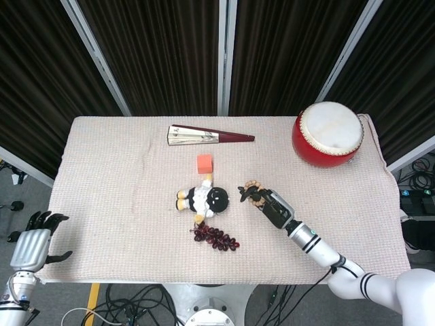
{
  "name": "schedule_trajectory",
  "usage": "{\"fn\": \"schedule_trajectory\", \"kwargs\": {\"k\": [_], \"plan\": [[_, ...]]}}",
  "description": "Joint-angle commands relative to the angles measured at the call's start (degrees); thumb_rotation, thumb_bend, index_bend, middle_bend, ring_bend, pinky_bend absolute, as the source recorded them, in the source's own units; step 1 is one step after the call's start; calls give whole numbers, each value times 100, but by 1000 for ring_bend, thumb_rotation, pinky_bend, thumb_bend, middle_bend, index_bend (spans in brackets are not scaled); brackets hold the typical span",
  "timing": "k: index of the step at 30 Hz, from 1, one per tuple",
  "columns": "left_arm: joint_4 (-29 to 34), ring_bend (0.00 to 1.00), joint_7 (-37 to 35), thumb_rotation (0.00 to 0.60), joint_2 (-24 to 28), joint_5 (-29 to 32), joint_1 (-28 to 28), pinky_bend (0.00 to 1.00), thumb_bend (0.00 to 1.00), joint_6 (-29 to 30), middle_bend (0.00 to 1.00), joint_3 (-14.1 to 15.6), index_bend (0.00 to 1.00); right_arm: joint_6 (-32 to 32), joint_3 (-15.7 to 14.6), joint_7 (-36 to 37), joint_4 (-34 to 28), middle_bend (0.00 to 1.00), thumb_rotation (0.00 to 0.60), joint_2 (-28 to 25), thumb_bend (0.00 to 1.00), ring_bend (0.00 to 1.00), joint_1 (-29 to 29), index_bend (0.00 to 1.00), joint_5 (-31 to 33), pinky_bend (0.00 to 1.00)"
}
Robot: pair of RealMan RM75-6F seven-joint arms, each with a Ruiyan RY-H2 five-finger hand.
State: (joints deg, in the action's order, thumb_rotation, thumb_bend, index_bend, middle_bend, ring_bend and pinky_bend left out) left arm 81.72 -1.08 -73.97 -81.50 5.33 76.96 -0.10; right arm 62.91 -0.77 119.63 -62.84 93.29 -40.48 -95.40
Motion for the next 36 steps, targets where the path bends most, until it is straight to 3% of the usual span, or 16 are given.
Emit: {"fn": "schedule_trajectory", "kwargs": {"k": [1, 8, 15, 18, 22, 26, 29, 36], "plan": [[4, 78, 7, 600, 0, 4, 5, 46, 0, -4, 189, -5, 231, 75, -47, 241, 152, 458, 258, 105, 420, 70, -82, 450, -39, 0], [10, 78, 16, 600, 8, 34, 17, 47, 0, -46, 188, -5, 231, 43, -65, 330, 335, 461, 261, 245, 471, 70, -172, 450, 19, 0], [-1, 78, -24, 600, 17, 45, 20, 46, 0, -69, 189, -1, 230, -21, -67, 317, 427, 464, 266, 322, 715, 70, -250, 450, 81, 0], [-19, 78, -51, 600, 17, 45, 16, 46, 0, -68, 189, 0, 231, -41, -71, 300, 454, 464, 266, 349, 753, 71, -276, 450, 99, 0], [-17, 78, -75, 600, 17, 49, 22, 46, 0, -82, 189, -3, 231, -15, -93, 396, 516, 463, 254, 382, 667, 71, -302, 450, 82, 0], [-21, 78, -77, 600, 15, 66, 33, 47, 0, -119, 189, 0, 231, -115, -174, 633, 570, 462, 160, 341, 598, 66, -392, 450, 35, 0], [-26, 78, -73, 600, 10, 79, 44, 46, 0, -149, 189, 1, 231, -173, -212, 757, 590, 452, 111, 329, 579, 50, -447, 453, 23, 0], [-30, 78, -68, 600, 7, 88, 48, 46, 0, -149, 189, -5, 230, -118, -219, 823, 663, 437, 96, 405, 626, 40, -513, 434, 1, 0]]}}
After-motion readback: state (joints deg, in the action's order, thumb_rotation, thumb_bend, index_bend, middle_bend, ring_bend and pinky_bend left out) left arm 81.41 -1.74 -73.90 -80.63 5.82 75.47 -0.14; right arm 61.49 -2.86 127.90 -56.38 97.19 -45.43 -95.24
